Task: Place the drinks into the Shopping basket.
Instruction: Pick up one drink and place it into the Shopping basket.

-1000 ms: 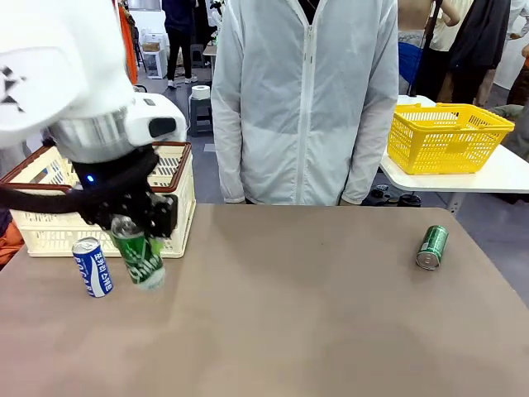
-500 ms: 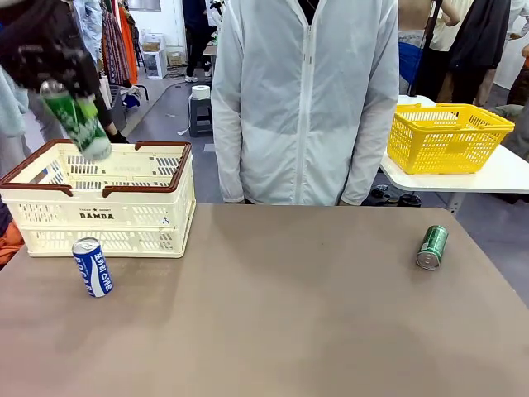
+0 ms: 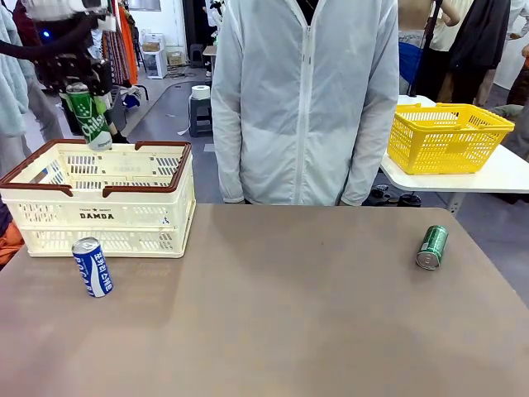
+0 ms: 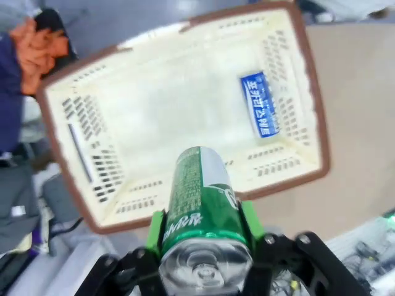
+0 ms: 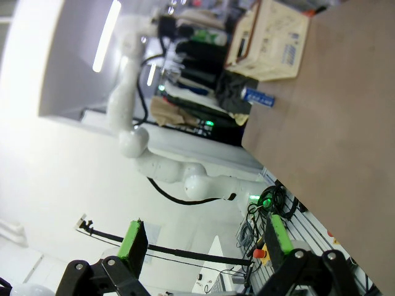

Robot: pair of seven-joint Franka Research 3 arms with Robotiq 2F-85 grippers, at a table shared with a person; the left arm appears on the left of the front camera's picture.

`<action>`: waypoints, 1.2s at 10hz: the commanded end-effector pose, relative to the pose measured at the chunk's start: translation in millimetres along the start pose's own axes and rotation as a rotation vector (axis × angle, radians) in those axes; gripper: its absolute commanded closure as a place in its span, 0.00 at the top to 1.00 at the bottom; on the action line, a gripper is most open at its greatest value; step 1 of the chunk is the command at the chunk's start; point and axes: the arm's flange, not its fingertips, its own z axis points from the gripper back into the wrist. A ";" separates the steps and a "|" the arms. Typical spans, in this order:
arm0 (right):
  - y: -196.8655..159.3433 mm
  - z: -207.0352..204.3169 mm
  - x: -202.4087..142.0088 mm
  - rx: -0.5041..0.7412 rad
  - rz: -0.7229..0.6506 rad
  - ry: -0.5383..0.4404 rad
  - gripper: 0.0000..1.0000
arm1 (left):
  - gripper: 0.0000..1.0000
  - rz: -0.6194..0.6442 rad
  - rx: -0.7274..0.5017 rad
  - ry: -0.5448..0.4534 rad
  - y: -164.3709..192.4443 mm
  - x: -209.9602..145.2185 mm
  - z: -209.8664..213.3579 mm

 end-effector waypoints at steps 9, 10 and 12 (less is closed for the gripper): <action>4.3 0.6 2.9 0.008 0.003 -0.005 1.00 | 0.00 -0.039 0.009 -0.074 -11.2 -1.8 -114.1; 4.3 0.6 2.9 0.008 0.003 -0.005 1.00 | 0.00 -0.068 -0.027 -0.078 -7.6 0.6 -137.8; 4.3 0.6 2.9 0.008 0.003 -0.005 1.00 | 0.00 -0.082 -0.046 -0.102 -0.8 8.2 -170.3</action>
